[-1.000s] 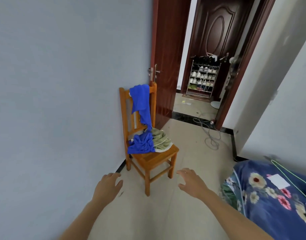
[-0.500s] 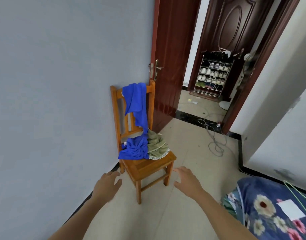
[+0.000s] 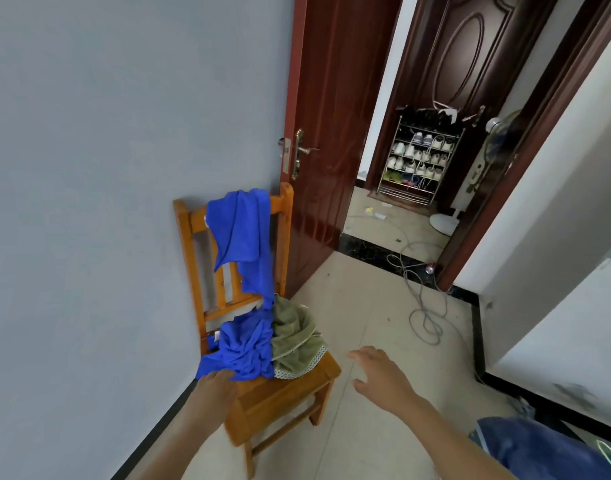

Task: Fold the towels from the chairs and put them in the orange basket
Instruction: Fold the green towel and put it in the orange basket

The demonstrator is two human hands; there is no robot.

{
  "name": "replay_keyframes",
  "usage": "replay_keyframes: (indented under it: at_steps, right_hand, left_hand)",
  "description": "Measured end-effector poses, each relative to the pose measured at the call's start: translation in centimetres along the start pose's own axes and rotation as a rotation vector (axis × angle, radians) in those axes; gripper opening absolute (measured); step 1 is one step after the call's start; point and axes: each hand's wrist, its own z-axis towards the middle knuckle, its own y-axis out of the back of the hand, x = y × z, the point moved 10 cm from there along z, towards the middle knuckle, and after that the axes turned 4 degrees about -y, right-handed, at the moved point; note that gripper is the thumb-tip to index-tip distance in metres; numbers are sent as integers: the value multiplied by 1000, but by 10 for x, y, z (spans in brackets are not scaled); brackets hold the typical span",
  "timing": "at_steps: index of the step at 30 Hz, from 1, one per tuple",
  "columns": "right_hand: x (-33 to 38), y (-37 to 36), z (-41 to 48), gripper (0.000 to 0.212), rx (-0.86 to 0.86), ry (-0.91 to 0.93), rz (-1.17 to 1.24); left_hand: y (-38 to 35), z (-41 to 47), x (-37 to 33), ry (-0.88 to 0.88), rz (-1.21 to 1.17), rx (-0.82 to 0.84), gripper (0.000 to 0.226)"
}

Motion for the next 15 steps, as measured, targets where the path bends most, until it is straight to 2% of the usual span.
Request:
replay_keyframes:
  at_steps: [4,10,15]
  right_hand:
    - [-35,18,41,51,-19,-69,34]
    - [-91,16,80,52,10,-133,58]
    - [-138,29,129,53,48,-105,47]
  left_hand:
    - [-6,57,-20,19,-129,8,44]
    - [-32,111,-46,17,-142,49,42]
    - [-55,144,-71,50,-124,33,42]
